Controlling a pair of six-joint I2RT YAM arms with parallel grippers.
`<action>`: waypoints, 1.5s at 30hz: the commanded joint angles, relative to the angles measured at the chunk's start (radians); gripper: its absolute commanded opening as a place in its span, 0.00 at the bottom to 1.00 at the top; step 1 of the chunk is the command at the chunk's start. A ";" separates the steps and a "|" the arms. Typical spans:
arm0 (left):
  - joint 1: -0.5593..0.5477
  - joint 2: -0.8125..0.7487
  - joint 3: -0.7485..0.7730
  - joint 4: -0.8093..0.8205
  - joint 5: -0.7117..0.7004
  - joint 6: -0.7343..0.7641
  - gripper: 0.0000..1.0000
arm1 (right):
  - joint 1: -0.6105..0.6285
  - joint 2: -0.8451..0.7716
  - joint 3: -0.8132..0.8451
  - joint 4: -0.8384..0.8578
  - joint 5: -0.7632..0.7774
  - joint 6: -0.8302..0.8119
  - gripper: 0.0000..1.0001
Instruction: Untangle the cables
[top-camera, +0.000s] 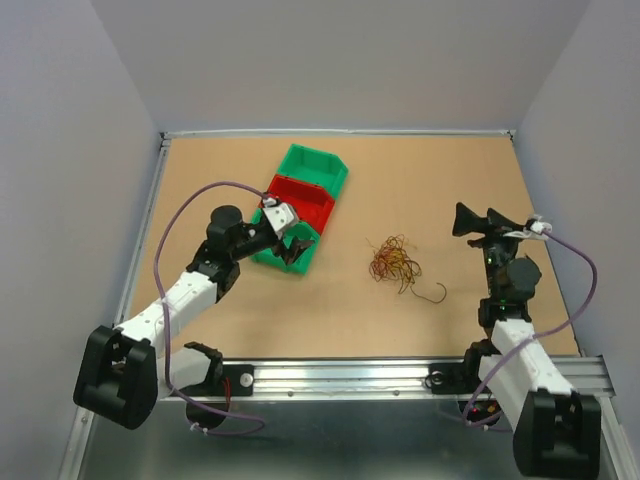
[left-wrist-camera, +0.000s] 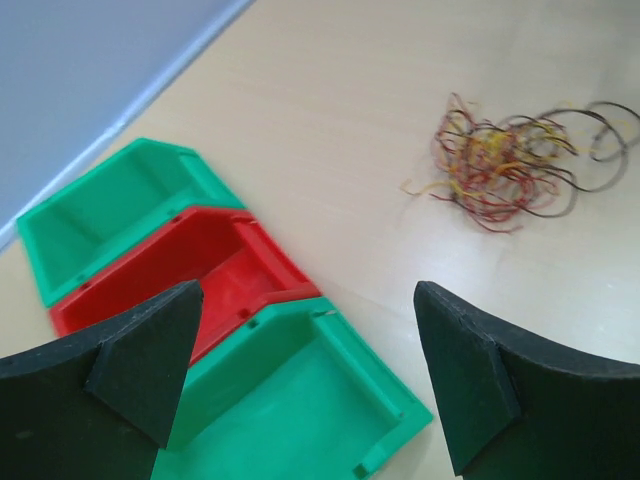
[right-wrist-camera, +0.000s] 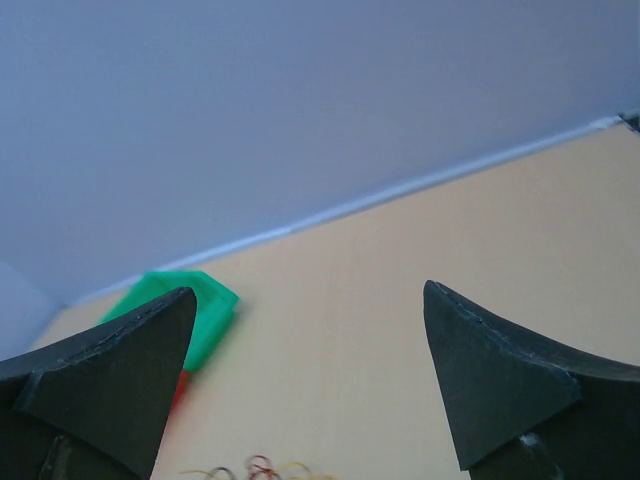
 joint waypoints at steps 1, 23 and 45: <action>-0.161 0.029 0.045 -0.031 -0.025 0.089 0.99 | 0.002 -0.212 -0.068 -0.286 0.053 0.327 1.00; -0.608 0.996 0.787 -0.408 -0.514 0.147 0.59 | 0.002 -0.516 -0.042 -0.650 0.015 0.210 1.00; -0.410 0.567 0.500 -0.275 -0.107 0.004 0.00 | 0.119 -0.332 -0.206 -0.215 -0.509 0.258 0.78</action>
